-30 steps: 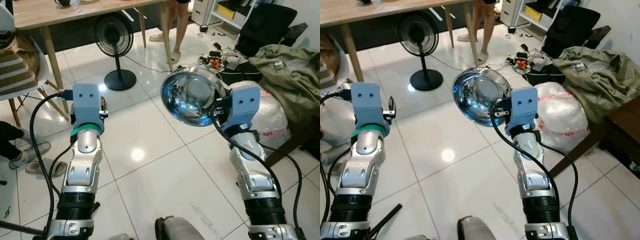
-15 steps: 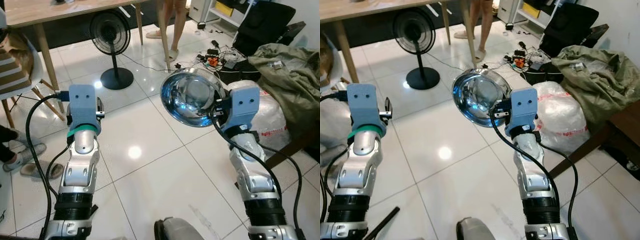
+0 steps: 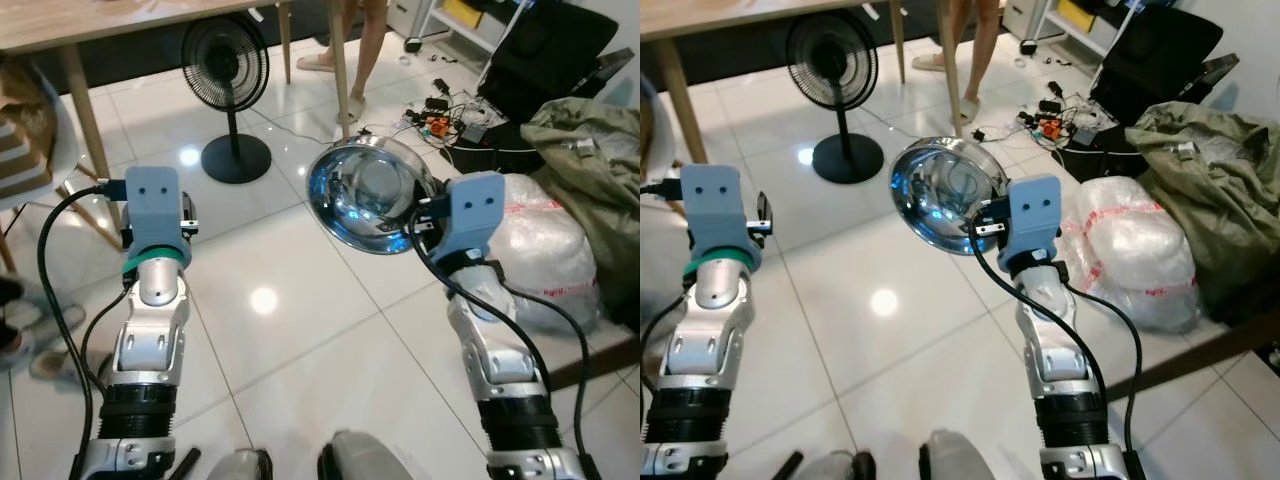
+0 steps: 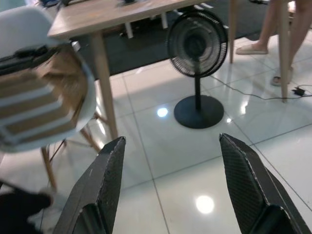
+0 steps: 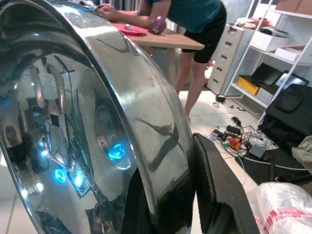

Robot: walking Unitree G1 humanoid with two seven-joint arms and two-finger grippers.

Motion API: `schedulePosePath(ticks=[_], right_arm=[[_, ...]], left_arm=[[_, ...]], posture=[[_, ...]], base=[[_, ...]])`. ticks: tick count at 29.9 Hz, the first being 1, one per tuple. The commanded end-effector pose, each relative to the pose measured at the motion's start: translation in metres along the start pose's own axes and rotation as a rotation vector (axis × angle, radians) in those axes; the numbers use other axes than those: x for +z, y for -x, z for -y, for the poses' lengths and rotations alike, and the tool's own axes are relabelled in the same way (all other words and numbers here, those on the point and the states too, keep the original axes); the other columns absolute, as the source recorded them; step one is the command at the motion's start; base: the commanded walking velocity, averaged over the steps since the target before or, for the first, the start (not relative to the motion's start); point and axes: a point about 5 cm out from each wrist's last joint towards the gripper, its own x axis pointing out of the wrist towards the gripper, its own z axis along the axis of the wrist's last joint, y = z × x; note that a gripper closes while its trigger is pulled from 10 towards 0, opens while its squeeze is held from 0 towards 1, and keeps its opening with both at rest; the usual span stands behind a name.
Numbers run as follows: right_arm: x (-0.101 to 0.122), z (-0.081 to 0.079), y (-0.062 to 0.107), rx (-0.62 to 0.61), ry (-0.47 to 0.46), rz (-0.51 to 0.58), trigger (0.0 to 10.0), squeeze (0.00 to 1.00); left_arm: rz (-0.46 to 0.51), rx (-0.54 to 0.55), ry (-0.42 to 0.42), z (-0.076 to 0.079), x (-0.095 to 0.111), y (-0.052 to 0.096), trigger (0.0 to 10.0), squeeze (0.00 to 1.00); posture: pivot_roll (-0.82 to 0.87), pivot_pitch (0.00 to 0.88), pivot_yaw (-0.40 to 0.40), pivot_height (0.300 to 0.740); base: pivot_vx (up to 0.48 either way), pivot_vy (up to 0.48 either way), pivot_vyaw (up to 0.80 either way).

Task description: Setting the table

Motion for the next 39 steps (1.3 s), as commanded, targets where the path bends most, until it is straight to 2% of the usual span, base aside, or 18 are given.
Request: schedulePosePath(ticks=[1, 10, 15, 39], right_arm=[[0.0023, 0.0034, 0.0009, -0.015, -0.005, 0.017, 10.0, 0.00], [0.0020, 0.0042, 0.0005, -0.022, -0.013, 0.014, 10.0, 0.00], [0.0020, 0.0041, 0.0005, -0.023, -0.016, 0.014, 10.0, 0.00], [0.0026, 0.0047, 0.0000, -0.032, -0.028, 0.016, 10.0, 0.00]], left_arm=[[-0.021, -0.002, -0.016, 0.0007, -0.0049, 0.0005, 10.0, 0.00], [-0.024, -0.004, -0.019, 0.0007, -0.0050, 0.0000, 10.0, 0.00], [-0.026, -0.006, -0.021, 0.0010, -0.0051, -0.0002, 10.0, 0.00], [-0.038, -0.025, -0.024, 0.0033, -0.0062, -0.0008, 10.0, 0.00]], posture=[[-0.20, 0.000, 0.035, 0.740], [-0.20, 0.000, 0.036, 0.740], [-0.20, 0.000, 0.038, 0.740], [-0.19, 0.000, 0.041, 0.740]], base=[[0.480, 0.000, 0.00], [0.467, 0.000, 0.00], [0.412, -0.244, 0.00], [0.324, -0.349, 0.00]])
